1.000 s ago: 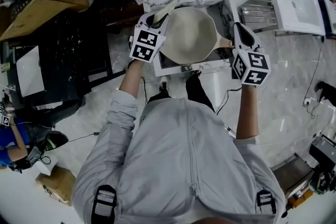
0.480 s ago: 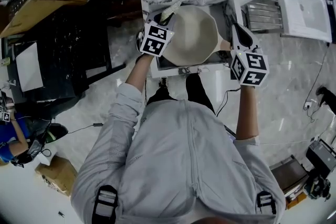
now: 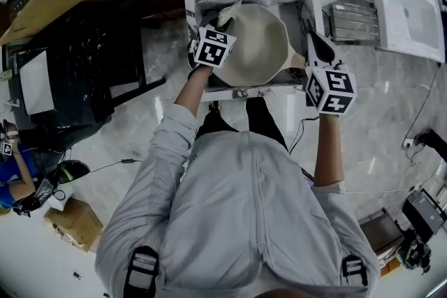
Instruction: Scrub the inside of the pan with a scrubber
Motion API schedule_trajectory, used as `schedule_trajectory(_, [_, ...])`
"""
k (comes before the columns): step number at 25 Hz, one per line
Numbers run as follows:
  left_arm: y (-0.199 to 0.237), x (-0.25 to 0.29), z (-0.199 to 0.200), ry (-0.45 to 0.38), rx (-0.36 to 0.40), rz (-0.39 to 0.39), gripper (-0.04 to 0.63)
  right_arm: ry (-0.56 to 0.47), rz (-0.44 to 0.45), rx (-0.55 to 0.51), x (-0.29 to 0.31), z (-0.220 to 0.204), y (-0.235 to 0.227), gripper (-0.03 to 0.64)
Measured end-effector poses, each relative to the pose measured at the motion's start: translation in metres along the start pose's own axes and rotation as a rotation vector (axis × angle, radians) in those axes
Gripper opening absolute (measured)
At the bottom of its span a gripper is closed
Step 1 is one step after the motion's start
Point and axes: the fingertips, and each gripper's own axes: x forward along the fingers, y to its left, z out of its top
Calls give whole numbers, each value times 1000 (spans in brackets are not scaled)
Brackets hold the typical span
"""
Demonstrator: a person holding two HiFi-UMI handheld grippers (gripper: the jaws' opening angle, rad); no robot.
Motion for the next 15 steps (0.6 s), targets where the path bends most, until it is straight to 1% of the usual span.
schedule_trajectory(5, [4,22,-10,38,-67,60,70,18,30,-6,9,-4,-11,37])
schedule_trajectory(10, [14,40,-25,90,-71,140,71,30,85,-21,23,-6,-19,37])
schedule_trajectory(15, [21,44,-47,153,-99,223,69,31,132,-32,35,-8,-24,35])
